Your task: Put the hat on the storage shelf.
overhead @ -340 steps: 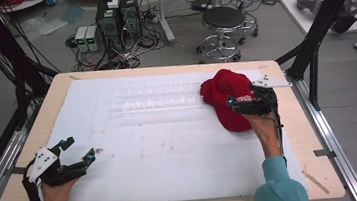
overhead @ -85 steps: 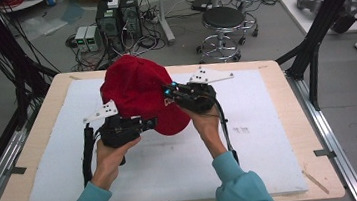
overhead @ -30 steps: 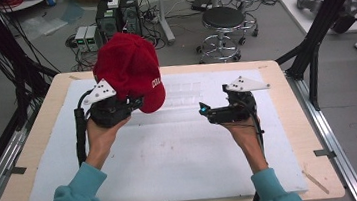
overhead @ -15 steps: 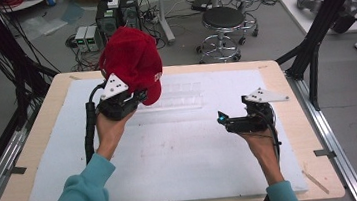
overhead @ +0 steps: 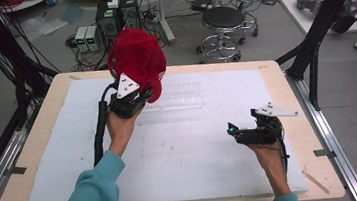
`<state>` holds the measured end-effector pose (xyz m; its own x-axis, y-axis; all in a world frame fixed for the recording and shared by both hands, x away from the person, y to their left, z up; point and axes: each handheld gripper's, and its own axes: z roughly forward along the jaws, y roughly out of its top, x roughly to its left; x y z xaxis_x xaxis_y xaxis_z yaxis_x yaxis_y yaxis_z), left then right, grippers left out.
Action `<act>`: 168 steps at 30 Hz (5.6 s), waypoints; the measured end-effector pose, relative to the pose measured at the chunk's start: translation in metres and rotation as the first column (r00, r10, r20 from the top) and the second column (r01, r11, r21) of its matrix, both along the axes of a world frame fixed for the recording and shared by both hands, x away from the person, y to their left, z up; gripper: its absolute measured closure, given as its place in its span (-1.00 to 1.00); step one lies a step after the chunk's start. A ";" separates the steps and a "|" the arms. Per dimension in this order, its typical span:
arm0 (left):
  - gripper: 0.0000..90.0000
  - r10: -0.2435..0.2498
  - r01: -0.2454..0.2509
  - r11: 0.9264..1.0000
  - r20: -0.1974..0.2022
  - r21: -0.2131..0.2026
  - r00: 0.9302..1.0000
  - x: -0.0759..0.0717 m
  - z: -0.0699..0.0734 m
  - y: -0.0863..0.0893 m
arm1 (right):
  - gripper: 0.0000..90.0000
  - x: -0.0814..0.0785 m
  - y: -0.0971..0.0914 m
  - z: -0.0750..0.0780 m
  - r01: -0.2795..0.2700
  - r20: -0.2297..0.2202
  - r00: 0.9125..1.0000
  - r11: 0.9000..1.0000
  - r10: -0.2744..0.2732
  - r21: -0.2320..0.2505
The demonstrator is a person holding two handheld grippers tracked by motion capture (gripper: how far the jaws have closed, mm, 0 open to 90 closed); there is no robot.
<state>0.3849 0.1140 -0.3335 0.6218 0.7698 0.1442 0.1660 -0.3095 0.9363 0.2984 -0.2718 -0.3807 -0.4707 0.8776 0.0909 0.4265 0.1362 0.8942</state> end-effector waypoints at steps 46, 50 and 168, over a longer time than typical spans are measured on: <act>0.90 0.114 -0.114 0.993 0.019 0.020 0.993 0.002 -0.016 -0.031 | -0.99 -0.009 -0.004 -0.048 0.029 -0.019 0.999 1.000 -0.029 0.008; 0.90 0.122 -0.122 0.992 0.020 0.021 0.992 0.002 -0.016 -0.033 | -0.99 -0.009 -0.004 -0.048 0.028 -0.022 0.999 1.000 -0.027 0.005; -0.72 -0.054 0.065 0.989 0.089 -0.131 0.995 -0.112 -0.097 0.166 | -0.99 -0.052 -0.013 -0.071 0.084 0.321 0.941 0.994 -0.104 0.075</act>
<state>0.2725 0.2800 -0.4301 0.6571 0.7476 0.0969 0.0688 -0.1875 0.9798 0.2464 -0.2845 -0.4513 -0.3987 0.9171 0.0000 0.1205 0.0524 0.9913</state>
